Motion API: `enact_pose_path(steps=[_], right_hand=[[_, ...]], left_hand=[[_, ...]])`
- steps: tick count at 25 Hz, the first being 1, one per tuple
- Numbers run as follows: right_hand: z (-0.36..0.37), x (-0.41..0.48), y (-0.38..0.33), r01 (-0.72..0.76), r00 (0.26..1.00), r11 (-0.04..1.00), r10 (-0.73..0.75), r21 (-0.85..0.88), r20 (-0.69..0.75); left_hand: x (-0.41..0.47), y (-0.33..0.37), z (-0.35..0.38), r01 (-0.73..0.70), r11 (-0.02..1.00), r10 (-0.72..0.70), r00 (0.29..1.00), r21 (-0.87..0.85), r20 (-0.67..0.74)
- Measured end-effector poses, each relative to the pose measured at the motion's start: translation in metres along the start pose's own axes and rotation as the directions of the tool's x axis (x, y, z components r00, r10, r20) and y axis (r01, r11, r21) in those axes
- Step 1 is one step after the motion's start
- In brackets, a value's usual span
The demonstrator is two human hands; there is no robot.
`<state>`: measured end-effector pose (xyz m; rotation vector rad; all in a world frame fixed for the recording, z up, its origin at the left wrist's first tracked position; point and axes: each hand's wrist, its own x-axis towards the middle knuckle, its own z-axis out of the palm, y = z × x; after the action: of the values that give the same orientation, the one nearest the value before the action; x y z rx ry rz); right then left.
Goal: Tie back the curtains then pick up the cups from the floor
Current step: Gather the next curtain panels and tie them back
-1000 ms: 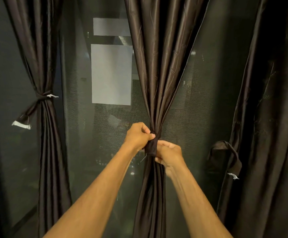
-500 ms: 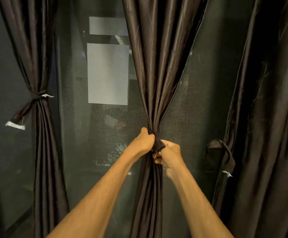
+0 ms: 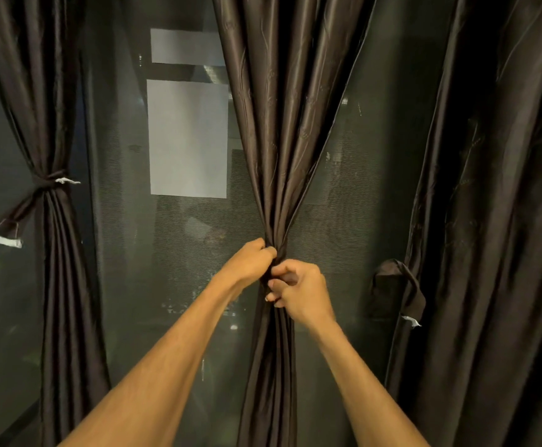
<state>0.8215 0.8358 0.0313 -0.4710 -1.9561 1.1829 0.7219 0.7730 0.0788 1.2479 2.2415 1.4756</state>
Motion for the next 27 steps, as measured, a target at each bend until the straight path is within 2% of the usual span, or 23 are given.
enact_pose_path(steps=[3,5,9,12,14,16,18,21,25,27], right_hand=[[0.009,-0.003,0.007,0.192,0.974,0.923,-0.221,-0.334,-0.054],[0.012,-0.005,0.006,0.253,0.943,0.845,-0.323,-0.471,-0.074],[0.014,-0.007,0.01,0.391,0.886,0.781,-0.464,-0.487,-0.032],[0.01,-0.003,0.016,0.454,0.842,0.696,-0.539,-0.556,0.013],[0.007,-0.001,0.021,0.446,0.816,0.692,-0.575,-0.567,-0.061],[0.005,-0.001,0.021,0.397,0.826,0.739,-0.546,-0.544,-0.14],[0.005,0.001,0.022,0.374,0.836,0.74,-0.53,-0.559,-0.142],[0.004,0.003,0.025,0.408,0.801,0.648,-0.592,-0.643,-0.088],[0.002,0.004,0.028,0.506,0.64,0.42,-0.768,-0.753,0.002],[0.001,0.009,0.029,0.476,0.615,0.376,-0.788,-0.795,-0.005]], left_hand=[[-0.004,0.004,-0.002,0.045,0.999,-0.045,0.999,-0.027,0.018],[-0.005,0.005,-0.003,0.043,0.998,-0.042,0.999,-0.046,0.025],[-0.002,0.002,-0.008,0.108,0.993,-0.104,0.993,-0.056,0.059],[-0.002,-0.004,-0.013,0.175,0.966,-0.145,0.977,-0.193,0.159],[-0.005,-0.005,-0.014,0.169,0.941,-0.108,0.971,-0.292,0.214],[-0.011,-0.004,-0.014,0.135,0.931,-0.052,0.969,-0.34,0.24],[-0.015,-0.002,-0.013,0.116,0.922,-0.024,0.969,-0.37,0.245],[-0.018,-0.005,-0.013,0.125,0.91,-0.028,0.969,-0.395,0.244],[-0.017,-0.007,-0.017,0.123,0.923,-0.024,0.964,-0.366,0.265],[-0.017,-0.006,-0.021,0.097,0.934,-0.001,0.963,-0.345,0.269]])
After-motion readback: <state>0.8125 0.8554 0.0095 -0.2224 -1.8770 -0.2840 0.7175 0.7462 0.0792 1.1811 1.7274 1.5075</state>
